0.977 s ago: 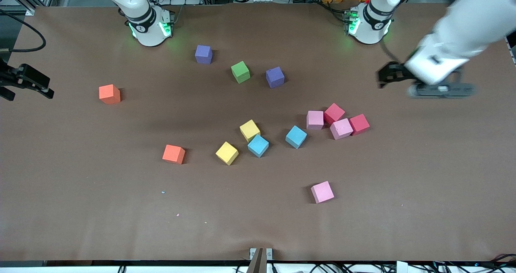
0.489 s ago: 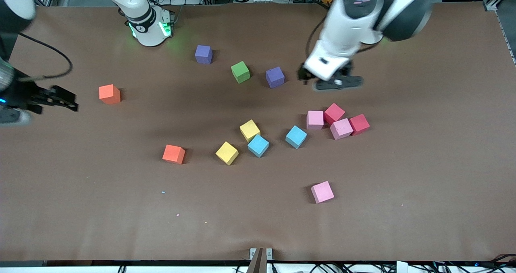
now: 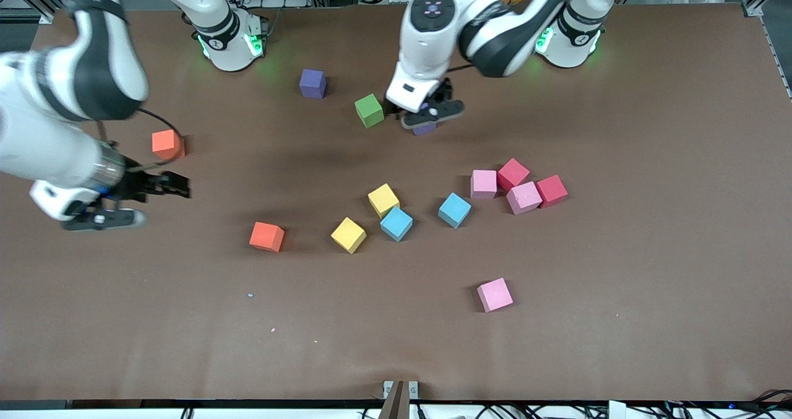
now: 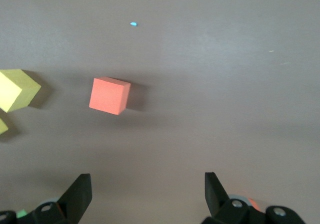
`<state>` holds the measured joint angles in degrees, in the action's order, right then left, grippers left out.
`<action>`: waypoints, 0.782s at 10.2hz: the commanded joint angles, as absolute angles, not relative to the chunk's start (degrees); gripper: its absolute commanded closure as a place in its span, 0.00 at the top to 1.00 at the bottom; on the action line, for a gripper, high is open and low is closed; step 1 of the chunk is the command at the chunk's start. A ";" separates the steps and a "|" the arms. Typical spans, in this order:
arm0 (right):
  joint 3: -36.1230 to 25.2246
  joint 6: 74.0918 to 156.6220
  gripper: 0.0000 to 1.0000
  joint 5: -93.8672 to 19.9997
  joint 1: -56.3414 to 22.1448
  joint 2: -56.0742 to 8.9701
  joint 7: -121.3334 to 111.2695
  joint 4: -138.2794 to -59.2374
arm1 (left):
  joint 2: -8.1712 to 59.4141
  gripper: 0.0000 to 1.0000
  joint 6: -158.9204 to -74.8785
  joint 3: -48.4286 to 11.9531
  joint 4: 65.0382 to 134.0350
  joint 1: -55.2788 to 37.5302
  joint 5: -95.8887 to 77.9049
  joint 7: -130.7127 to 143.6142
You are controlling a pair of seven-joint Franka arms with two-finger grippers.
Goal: Arrange 11 blocks into digit 3
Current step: 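Grasp the purple cube with the left gripper while the right grasps orange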
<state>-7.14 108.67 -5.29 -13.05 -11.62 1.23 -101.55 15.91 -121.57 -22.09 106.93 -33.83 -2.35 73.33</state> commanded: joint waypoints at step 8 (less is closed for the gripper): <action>-7.21 130.75 1.00 -6.15 -22.77 -27.93 14.66 -106.08 | 17.93 1.00 -128.22 -21.27 118.37 -37.18 2.11 83.67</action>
